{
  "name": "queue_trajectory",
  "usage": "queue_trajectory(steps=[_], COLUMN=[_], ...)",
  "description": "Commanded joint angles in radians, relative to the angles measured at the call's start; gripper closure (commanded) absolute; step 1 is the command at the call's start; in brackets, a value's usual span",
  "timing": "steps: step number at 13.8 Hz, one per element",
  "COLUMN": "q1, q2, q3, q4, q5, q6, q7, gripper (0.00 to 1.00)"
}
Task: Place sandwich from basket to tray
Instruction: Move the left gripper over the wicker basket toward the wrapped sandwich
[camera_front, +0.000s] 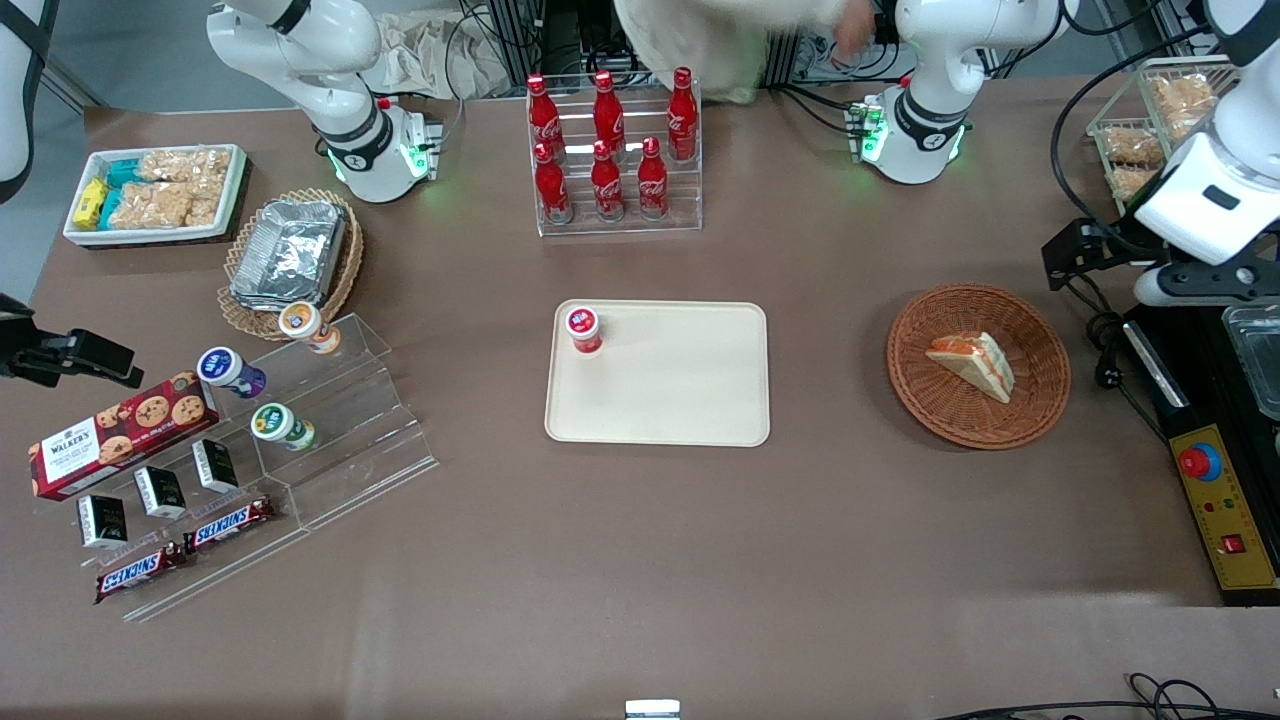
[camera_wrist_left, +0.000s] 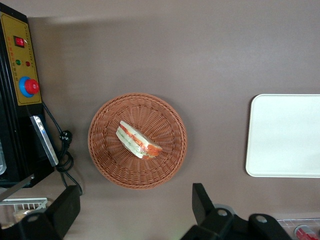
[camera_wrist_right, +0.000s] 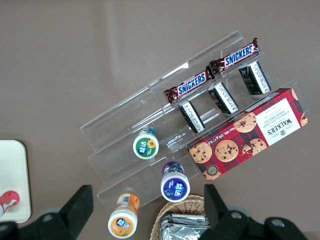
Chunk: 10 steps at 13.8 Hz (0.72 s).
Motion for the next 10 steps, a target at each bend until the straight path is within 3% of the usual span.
queue_trajectory(steps=[1,4,10], q1=[0.011,0.011,0.011], q2=[-0.009,-0.008,-0.006], q3=[0.002,0.002,0.001], q4=[0.016,0.015,0.003], q5=[0.005,0.010,-0.001], q6=[-0.045,-0.053,-0.094], q7=[0.035,-0.003,-0.347], gripper=[0.00,0.00,0.00])
